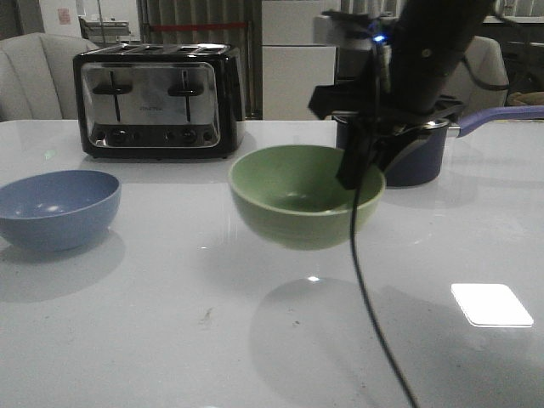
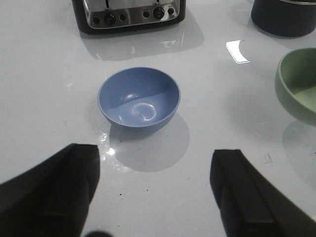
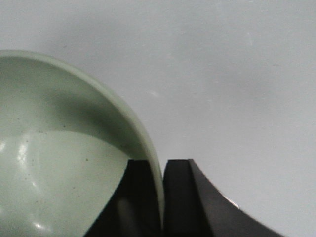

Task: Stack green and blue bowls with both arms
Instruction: 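Slide the green bowl toward the table center and release it, then lift the right gripper away from the green bowl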

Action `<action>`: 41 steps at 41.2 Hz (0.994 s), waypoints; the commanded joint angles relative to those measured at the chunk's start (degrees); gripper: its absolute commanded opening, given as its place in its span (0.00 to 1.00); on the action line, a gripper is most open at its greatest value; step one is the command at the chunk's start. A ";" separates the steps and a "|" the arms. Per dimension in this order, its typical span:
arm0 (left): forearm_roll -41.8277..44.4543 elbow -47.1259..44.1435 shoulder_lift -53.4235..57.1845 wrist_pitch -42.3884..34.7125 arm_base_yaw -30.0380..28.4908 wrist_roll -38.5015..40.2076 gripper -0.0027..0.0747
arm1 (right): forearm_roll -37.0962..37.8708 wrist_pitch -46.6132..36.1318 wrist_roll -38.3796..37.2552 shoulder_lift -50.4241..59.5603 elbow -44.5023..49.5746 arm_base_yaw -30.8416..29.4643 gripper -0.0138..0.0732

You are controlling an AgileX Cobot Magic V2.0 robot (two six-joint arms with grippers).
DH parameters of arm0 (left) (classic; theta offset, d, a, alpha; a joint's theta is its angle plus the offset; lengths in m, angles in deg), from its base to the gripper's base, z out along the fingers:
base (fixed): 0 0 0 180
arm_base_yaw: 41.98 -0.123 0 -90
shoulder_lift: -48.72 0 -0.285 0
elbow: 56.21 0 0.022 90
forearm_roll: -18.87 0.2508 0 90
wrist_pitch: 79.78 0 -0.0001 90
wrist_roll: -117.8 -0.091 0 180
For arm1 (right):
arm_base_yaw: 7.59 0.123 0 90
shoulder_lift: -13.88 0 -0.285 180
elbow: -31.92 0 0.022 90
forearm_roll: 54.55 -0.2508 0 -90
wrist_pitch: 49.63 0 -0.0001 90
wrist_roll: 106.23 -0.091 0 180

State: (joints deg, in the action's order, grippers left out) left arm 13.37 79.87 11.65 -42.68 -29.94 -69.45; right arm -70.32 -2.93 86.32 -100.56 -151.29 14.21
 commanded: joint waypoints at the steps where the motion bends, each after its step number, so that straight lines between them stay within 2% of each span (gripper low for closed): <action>1: -0.59 1.63 -0.51 -4.35 0.36 -0.15 0.72 | -0.07 -2.88 0.72 0.79 -1.23 2.00 0.30; 10: -0.59 1.63 -0.51 -4.35 0.36 -0.15 0.72 | -0.07 -3.63 0.72 -2.83 -1.23 2.95 0.30; 13: -0.59 1.63 -0.51 -4.35 0.36 -0.15 0.72 | 0.00 -3.63 0.72 -2.97 -1.23 2.95 0.33; 16: -0.59 1.63 -0.51 -4.35 0.36 -0.15 0.72 | 0.00 -3.73 0.72 -2.83 -1.23 2.95 0.43; 20: -0.59 1.63 -0.51 -4.35 0.36 -0.15 0.72 | 0.00 -3.78 0.72 -2.50 -1.28 2.95 0.62; 23: -0.59 1.63 -0.51 -4.35 0.36 -0.15 0.72 | 0.00 -3.78 0.72 -1.51 -1.28 2.95 0.69; 29: -0.59 1.63 -0.51 -4.35 0.36 -0.15 0.72 | 0.00 -5.30 1.08 5.88 0.67 3.66 0.65; 41: -0.59 1.63 -0.51 -4.35 0.36 -0.15 0.72 | 0.07 -11.77 5.42 26.18 14.34 7.93 0.62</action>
State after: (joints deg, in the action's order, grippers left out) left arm 13.37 79.87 11.65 -42.68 -29.94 -69.45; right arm -70.10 -10.85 90.11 -81.84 -138.95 21.61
